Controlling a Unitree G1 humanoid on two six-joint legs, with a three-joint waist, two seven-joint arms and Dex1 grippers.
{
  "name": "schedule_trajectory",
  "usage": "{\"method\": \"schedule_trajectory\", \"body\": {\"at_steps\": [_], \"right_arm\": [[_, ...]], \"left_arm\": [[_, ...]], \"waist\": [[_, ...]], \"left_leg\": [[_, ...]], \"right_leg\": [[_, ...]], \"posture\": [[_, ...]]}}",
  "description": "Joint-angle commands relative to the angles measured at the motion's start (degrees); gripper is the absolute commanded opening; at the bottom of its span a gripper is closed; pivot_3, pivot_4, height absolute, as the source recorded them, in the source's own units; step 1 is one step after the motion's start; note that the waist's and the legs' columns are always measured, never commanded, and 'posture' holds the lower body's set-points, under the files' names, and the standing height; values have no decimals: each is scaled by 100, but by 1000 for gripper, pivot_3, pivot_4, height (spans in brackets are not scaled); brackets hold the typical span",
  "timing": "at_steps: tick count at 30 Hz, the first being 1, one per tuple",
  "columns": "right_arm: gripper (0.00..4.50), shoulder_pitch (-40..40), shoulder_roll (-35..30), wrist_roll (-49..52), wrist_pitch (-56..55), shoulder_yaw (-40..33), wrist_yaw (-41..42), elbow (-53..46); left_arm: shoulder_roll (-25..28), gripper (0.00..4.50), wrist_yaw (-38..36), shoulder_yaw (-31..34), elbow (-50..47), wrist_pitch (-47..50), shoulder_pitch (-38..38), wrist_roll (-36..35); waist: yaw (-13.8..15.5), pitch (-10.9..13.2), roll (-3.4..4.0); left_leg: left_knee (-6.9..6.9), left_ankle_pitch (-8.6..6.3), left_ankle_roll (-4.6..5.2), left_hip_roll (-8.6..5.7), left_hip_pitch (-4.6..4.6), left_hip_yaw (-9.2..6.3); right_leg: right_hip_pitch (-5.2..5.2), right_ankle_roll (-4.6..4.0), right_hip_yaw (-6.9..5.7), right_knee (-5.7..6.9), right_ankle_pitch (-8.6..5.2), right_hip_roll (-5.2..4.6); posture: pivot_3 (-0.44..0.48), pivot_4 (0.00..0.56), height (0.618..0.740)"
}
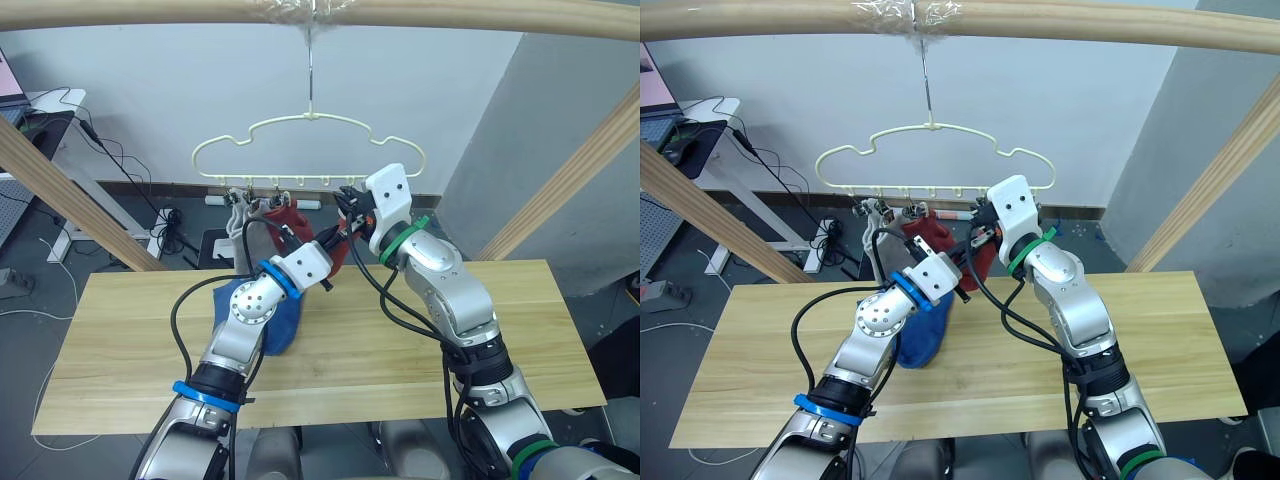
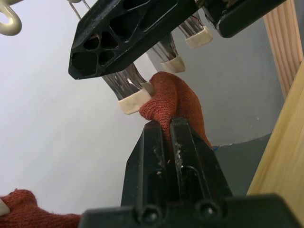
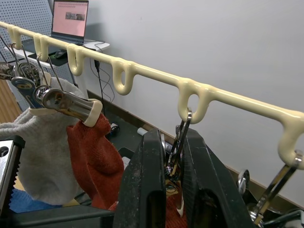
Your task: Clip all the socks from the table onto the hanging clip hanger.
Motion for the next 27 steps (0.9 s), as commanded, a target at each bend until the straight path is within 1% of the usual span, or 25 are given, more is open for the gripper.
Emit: {"method": "schedule_trajectory", "body": {"at_steps": [1,9,11,12,13,16,21,25,27], "right_arm": [[95,4,44,17,2,52,40,-55],[95,13,93,70,103,-15,-8,-50],[858,6,132,122,136,-77,-31,-54],[1059,-2,143,135,147,-97,-36,-59],[1496,-5,148,141,158,-113,-36,-79],[2619,-12,172,170,223,-168,-39,-165],[4382,15,146,245,401,-223,17,-393],[4382,142,0,387,646,-208,169,-744],[4382,269,-174,556,857,-198,350,-1069]], "left_arm": [[-62,0,105,-15,-223,-111,-133,11],[-63,0,151,-11,-166,-170,-141,36],[-68,0,164,-14,-140,-187,-157,42],[-71,0,166,-16,-131,-192,-162,42],[-75,0,167,-23,-130,-193,-159,44],[-85,0,152,-43,-131,-186,-138,38],[-95,0,121,-57,-129,-149,-108,18],[-106,0,110,-61,-138,-118,-89,13],[-119,0,109,-52,-132,-91,-83,1]], "waist": [[0,0,0],[1,0,0],[1,0,0],[1,0,0],[1,0,0],[1,0,0],[0,0,0],[2,0,0],[3,0,0]], "left_leg": [[0,0,0,0,0,0],[0,0,0,0,0,0],[1,0,0,0,0,0],[0,0,0,0,0,-1],[0,0,0,0,0,-1],[1,0,0,-1,-1,-1],[1,0,0,-1,-1,-1],[1,0,0,-1,-2,-1],[1,0,0,-1,-2,-2]], "right_leg": [[0,0,0,0,0,0],[0,0,0,0,0,0],[0,0,0,1,0,0],[0,0,-1,1,0,0],[0,0,-1,1,0,0],[0,0,-1,0,0,0],[0,0,-1,0,0,0],[0,0,-1,0,0,0],[0,0,-1,-1,0,0]], "posture": [[-108,244,740],[-110,240,740],[-110,240,740],[-110,240,740],[-111,239,740],[-114,239,740],[-114,241,740],[-115,245,740],[-115,245,740]]}}
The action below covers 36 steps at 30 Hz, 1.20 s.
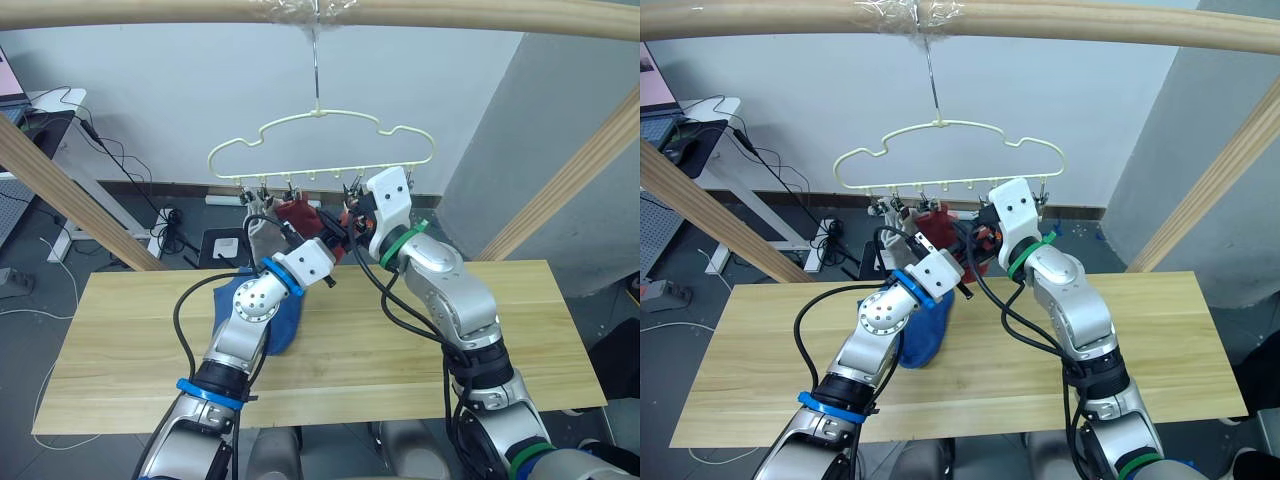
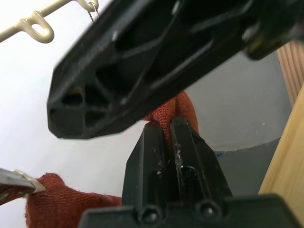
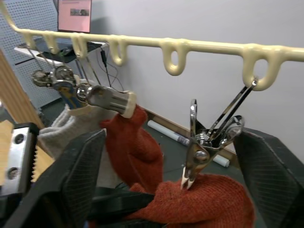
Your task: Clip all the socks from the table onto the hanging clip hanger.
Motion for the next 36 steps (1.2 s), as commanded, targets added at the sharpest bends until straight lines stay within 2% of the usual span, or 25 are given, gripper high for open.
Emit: {"method": "schedule_trajectory", "body": {"at_steps": [1,8,14,36], "right_arm": [[4382,178,-249,341,312,-55,321,-775],[4382,507,-915,978,917,-190,837,-1655],[4382,670,-1313,1272,1102,-300,997,-1920],[4382,743,-1526,1240,953,-221,882,-1846]], "left_arm": [[-33,0,19,-40,-143,-42,-8,-33],[-154,0,-15,26,-164,144,0,-236],[-243,0,-32,1,-208,188,16,-333],[-343,0,-8,46,-254,290,41,-441]], "waist": [[3,0,0],[1,0,0],[1,0,0],[1,0,-1]], "left_leg": [[0,0,0,0,0,-1],[1,0,0,-1,1,-2],[2,0,0,-2,0,-2],[2,0,1,-2,1,-2]], "right_leg": [[0,0,0,0,0,0],[1,1,-1,2,0,1],[3,1,-1,-1,-1,1],[3,2,0,-2,-1,1]], "posture": [[-117,248,740],[-125,251,740],[-131,254,740],[-135,254,740]]}}
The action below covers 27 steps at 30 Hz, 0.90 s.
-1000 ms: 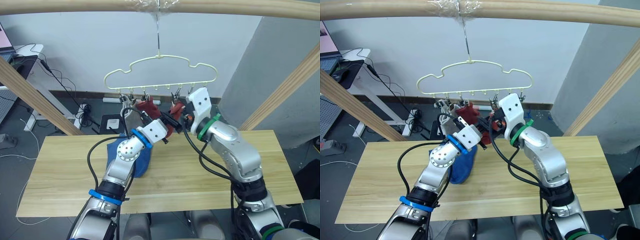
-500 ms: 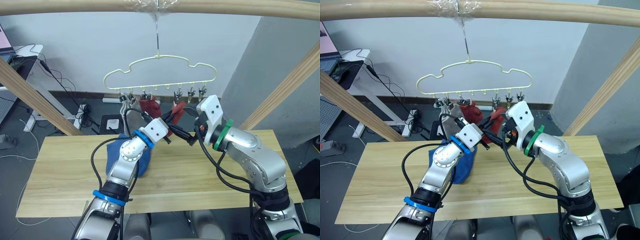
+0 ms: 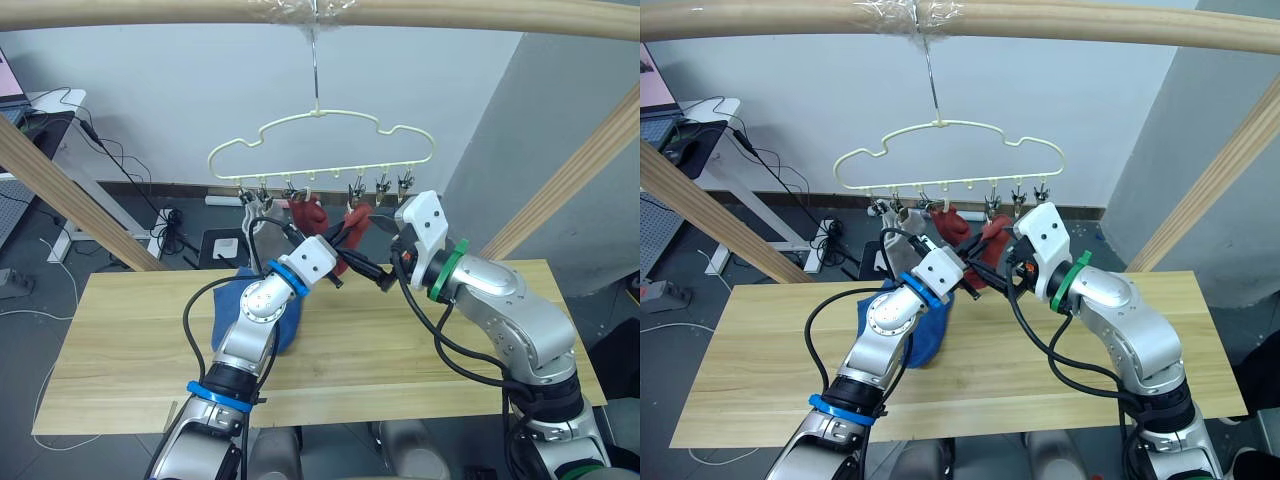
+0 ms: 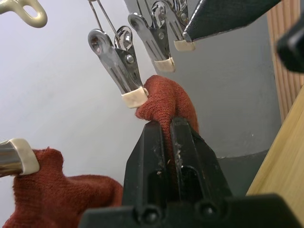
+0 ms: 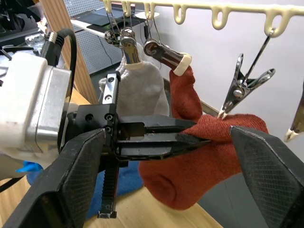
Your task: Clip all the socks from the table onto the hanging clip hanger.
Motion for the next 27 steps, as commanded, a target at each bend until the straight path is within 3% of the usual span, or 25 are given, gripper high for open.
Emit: {"method": "schedule_trajectory", "body": {"at_steps": [1,11,27], "right_arm": [[4382,8,-15,31,-139,-16,-19,-184],[4382,60,-91,21,-171,27,6,-191],[4382,116,-254,28,-210,92,65,-204]], "left_arm": [[-53,0,3,27,-244,-16,-8,-133],[-166,0,-204,55,-494,352,61,-565],[-374,0,-487,183,-1246,2017,363,-1568]], "waist": [[0,0,0],[-1,0,0],[-2,0,0]], "left_leg": [[0,0,0,0,0,0],[0,0,0,0,0,0],[1,0,0,0,1,0]], "right_leg": [[0,0,0,0,0,0],[0,0,0,-1,0,0],[2,1,0,-1,-1,0]], "posture": [[-135,254,740],[-133,253,740],[-134,255,740]]}}
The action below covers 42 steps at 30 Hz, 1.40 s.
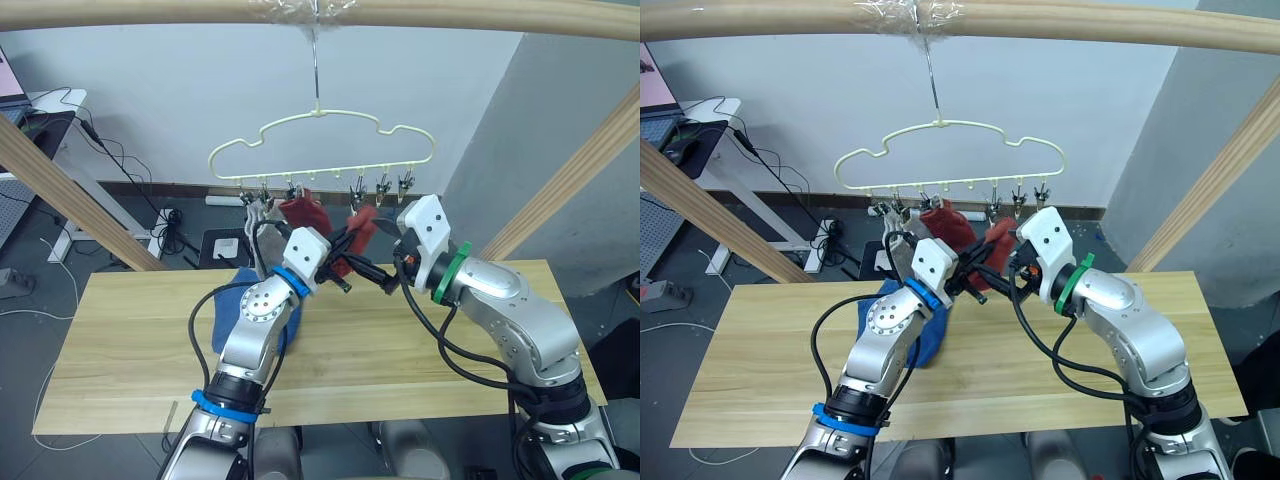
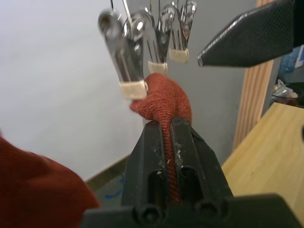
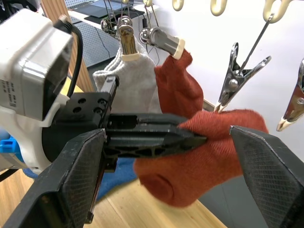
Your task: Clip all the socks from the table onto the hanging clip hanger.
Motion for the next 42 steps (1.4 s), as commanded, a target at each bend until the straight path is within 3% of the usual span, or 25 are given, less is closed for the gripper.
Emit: {"method": "schedule_trajectory", "body": {"at_steps": [1,18,19,26,34,42], "right_arm": [[4382,36,-34,25,-131,31,48,-203],[4382,78,-75,-46,-255,132,48,-168],[4428,82,-76,-48,-256,133,50,-172],[4428,105,-93,-46,-261,111,64,-184],[4428,116,-131,-136,-350,87,8,-146],[4428,151,179,-684,-881,-131,-738,49]], "left_arm": [[-21,0,9,53,-318,168,45,-115],[-69,0,26,173,-398,266,83,-232],[-75,512,20,199,-401,244,70,-252],[-28,2493,31,232,-455,103,44,-158],[259,2493,-161,237,-827,229,251,-233],[1207,2493,-968,342,-1629,428,527,-534]], "waist": [[-1,0,0],[6,0,0],[6,0,0],[7,0,0],[11,0,0],[7,0,0]], "left_leg": [[0,0,0,0,0,0],[0,0,0,0,0,0],[0,0,0,0,0,0],[0,0,0,0,0,0],[-1,0,0,0,0,0],[0,0,-1,1,1,0]], "right_leg": [[0,0,0,0,0,0],[0,0,0,-1,0,0],[0,0,0,-1,0,0],[0,0,0,-1,0,0],[0,0,0,-1,0,1],[0,23,1,0,-14,0]], "posture": [[-134,255,740],[-132,251,740],[-133,250,740],[-130,249,740],[-125,252,740],[-122,255,740]]}}
